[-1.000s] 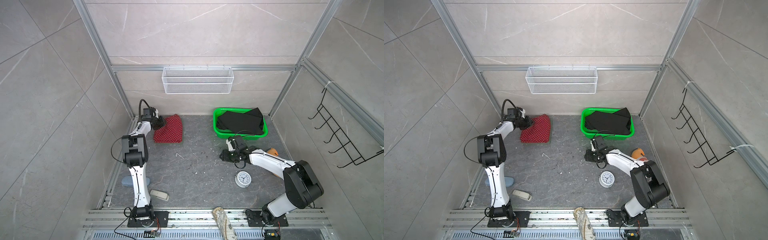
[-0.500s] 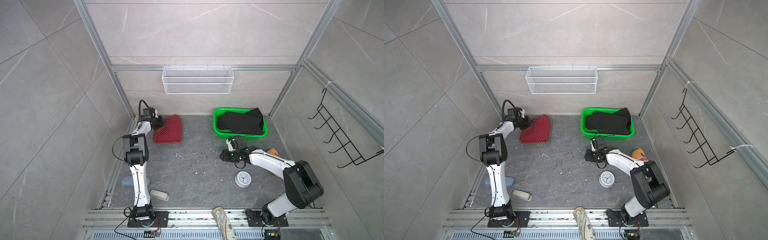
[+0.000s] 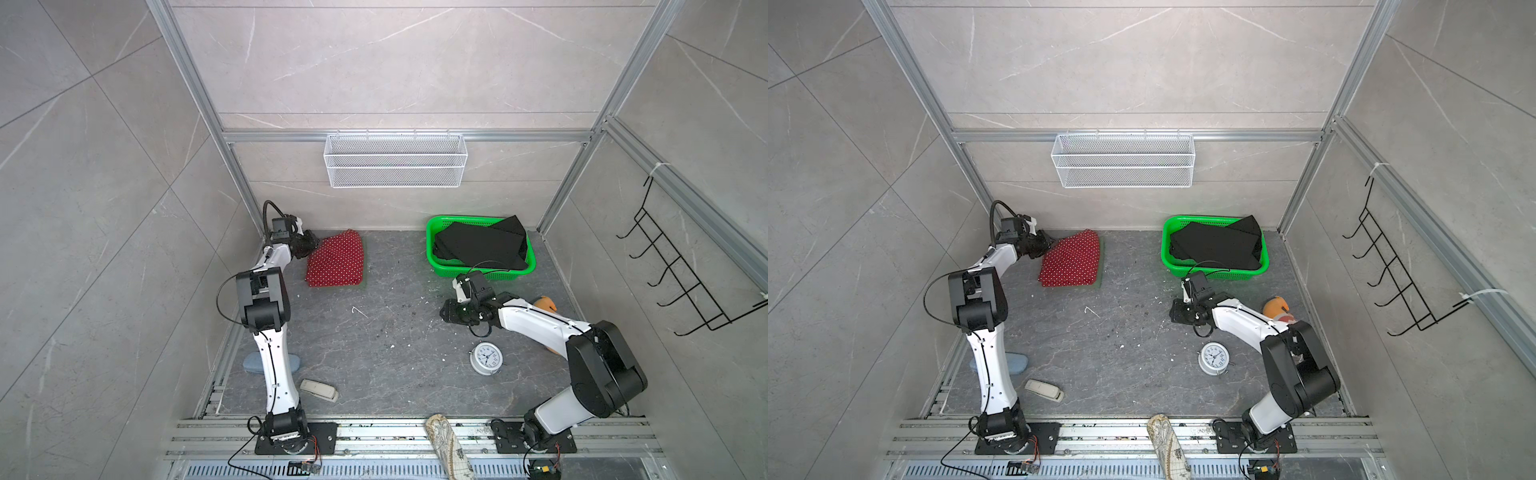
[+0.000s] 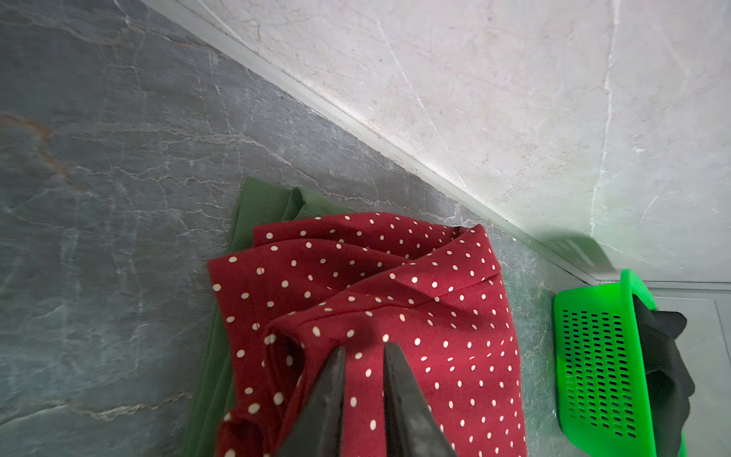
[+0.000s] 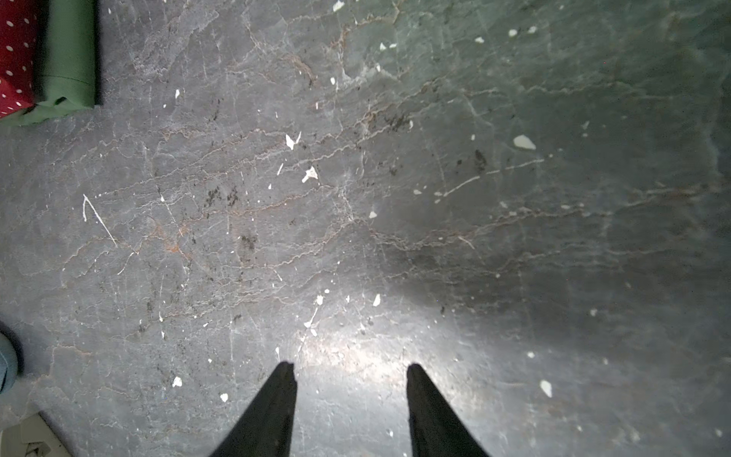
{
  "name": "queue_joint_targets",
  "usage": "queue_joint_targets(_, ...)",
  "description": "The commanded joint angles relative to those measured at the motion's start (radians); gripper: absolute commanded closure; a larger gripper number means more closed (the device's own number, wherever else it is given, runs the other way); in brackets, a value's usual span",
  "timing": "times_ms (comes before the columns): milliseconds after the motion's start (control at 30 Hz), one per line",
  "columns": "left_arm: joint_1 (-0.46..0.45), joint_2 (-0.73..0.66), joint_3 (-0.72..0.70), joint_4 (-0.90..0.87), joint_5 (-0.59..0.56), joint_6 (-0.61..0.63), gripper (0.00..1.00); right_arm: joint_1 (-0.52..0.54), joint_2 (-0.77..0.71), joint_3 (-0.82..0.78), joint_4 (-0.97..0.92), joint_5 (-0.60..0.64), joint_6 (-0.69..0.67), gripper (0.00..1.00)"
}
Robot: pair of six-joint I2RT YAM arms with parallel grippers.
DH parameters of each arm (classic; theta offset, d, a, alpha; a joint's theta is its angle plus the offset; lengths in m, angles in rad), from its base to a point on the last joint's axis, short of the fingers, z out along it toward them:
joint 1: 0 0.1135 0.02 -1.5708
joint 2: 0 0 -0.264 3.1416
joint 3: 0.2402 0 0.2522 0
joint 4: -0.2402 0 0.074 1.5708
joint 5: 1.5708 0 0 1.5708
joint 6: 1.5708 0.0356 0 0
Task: Fold and stack skirts
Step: Smooth out the skirt.
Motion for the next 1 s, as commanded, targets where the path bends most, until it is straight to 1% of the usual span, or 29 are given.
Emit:
queue_joint_targets(0,0.008,-0.07,-0.006,0.027,0.021,-0.005,0.78,-0.001,-0.017,0.007,-0.029,0.018,-0.01,0.51)
queue_joint_targets(133,0.023,-0.102,-0.025,0.034,0.031,0.003,0.78,-0.001,-0.028,0.013,-0.039,0.023,-0.016,0.51)
queue_joint_targets(233,0.026,-0.147,-0.04,0.032,0.041,0.032,0.77,-0.001,-0.03,0.033,-0.049,0.027,-0.023,0.51)
queue_joint_targets(400,0.026,-0.262,-0.088,0.024,0.039,0.09,0.71,-0.001,-0.028,0.085,-0.071,0.038,-0.04,0.51)
queue_joint_targets(467,0.024,-0.31,-0.121,0.034,0.046,0.104,0.63,-0.001,-0.029,0.11,-0.08,0.044,-0.049,0.51)
queue_joint_targets(533,0.02,-0.371,-0.179,0.068,0.08,0.11,0.51,-0.001,-0.028,0.146,-0.095,0.055,-0.061,0.51)
queue_joint_targets(567,0.014,-0.398,-0.207,0.083,0.093,0.111,0.46,-0.002,-0.028,0.165,-0.103,0.063,-0.067,0.51)
queue_joint_targets(667,-0.026,-0.495,-0.326,0.13,0.103,0.128,0.34,0.0,-0.026,0.227,-0.125,0.112,-0.085,0.5)
queue_joint_targets(767,-0.101,-0.599,-0.466,0.172,0.035,0.169,0.12,-0.004,-0.004,0.307,-0.143,0.205,-0.114,0.48)
queue_joint_targets(833,-0.161,-0.659,-0.556,0.202,-0.024,0.202,0.01,-0.016,0.025,0.373,-0.167,0.234,-0.137,0.45)
queue_joint_targets(900,-0.229,-0.714,-0.632,0.221,-0.092,0.237,0.0,-0.038,0.074,0.452,-0.207,0.262,-0.156,0.4)
queue_joint_targets(967,-0.301,-0.754,-0.694,0.236,-0.164,0.269,0.0,-0.065,0.12,0.52,-0.237,0.289,-0.161,0.32)
